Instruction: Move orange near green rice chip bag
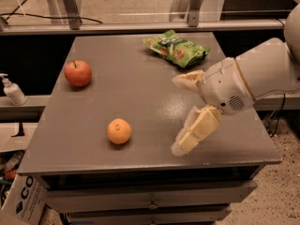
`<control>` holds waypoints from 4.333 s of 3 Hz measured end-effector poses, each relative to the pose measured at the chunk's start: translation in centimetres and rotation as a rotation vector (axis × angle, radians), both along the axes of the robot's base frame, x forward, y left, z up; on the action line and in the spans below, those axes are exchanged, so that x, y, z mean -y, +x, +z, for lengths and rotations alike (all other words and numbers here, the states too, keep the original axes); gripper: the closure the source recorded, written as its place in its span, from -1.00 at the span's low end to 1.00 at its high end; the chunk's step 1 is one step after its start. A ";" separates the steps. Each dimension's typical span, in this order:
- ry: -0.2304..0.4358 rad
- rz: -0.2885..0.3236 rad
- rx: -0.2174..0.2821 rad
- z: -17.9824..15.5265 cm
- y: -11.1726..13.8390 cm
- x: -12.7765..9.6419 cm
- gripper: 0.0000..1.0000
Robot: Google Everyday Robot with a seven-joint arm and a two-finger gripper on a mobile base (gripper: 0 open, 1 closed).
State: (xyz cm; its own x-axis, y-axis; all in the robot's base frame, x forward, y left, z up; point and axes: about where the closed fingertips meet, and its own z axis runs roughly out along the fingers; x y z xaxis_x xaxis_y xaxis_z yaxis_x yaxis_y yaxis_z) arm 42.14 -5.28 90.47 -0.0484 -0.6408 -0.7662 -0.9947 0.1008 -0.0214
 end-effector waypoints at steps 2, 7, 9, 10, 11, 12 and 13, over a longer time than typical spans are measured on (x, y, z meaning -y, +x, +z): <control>0.211 0.041 0.059 -3.1 2.1 -5.0 -1.00; 0.346 0.117 0.033 -7.3 1.2 -12.5 -0.20; 0.348 0.028 0.022 -7.6 2.4 -10.1 0.74; 0.368 -0.124 0.043 -6.2 5.0 -3.9 1.00; 0.395 -0.287 0.117 -3.0 7.9 4.2 1.00; 0.395 -0.287 0.117 -3.0 7.9 4.2 1.00; 0.397 -0.315 0.193 -1.5 10.4 4.8 1.00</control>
Offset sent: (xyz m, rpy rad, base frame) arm 0.0335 0.0726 -0.0493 0.3147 -0.0846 0.0618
